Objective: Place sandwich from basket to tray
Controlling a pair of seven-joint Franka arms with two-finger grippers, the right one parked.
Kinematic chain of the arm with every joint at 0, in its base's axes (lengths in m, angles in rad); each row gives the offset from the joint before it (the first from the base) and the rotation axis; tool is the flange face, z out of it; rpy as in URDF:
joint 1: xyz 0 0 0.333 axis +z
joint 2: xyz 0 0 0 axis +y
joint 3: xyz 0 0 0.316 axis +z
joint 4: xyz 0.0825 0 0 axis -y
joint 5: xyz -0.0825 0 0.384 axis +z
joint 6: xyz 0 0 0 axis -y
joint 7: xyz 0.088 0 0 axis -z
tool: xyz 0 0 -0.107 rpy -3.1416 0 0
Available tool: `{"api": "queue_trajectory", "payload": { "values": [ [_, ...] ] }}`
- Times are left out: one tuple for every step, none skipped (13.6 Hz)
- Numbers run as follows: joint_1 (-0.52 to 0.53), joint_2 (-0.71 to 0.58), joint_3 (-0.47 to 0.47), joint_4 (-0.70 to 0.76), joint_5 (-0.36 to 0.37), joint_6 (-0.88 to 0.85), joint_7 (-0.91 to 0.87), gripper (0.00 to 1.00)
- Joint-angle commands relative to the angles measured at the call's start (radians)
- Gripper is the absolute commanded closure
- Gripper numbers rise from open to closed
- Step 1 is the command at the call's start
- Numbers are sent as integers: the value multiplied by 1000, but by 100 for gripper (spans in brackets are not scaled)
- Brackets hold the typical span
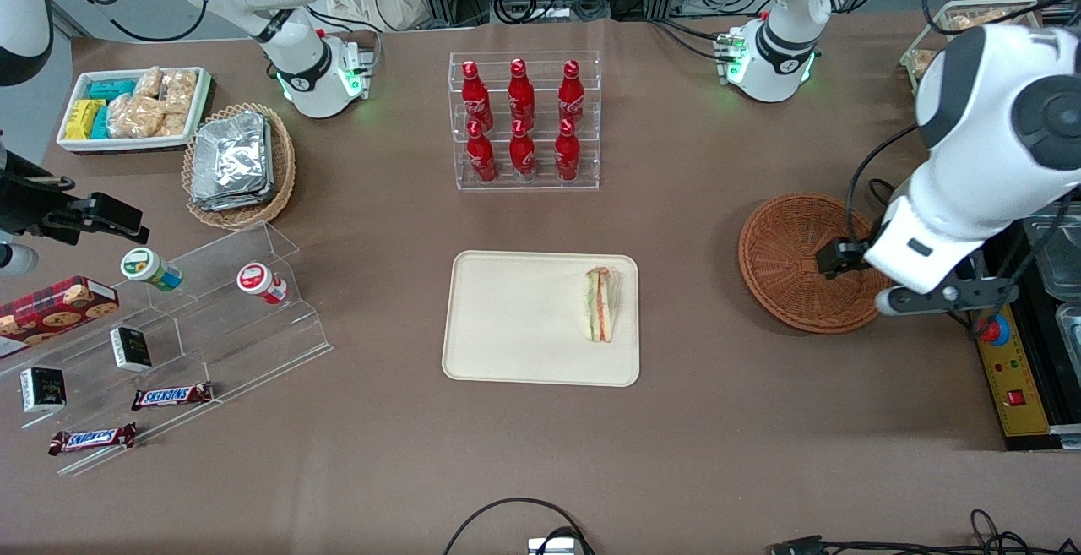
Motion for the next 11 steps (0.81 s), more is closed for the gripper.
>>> {"api": "queue_trajectory", "payload": {
  "values": [
    [-65, -80, 119, -46, -62, -15, 103, 0],
    [-84, -107, 158, -65, -71, -16, 195, 0],
    [-108, -138, 205, -86, -91, -19, 269, 0],
    [-130, -161, 253, -97, -116, -31, 310, 0],
    [-153, -181, 292, -98, -131, -51, 340, 0],
    [-168, -206, 325, -97, -134, -73, 369, 0],
    [-180, -227, 342, -97, -133, -94, 403, 0],
    [-182, -245, 347, -94, -133, -105, 420, 0],
    [-182, -258, 347, -94, -133, -113, 420, 0],
    [-182, -266, 347, -92, -133, -128, 415, 0],
    [-181, -272, 347, -92, -133, -139, 414, 0]
  ]
}}
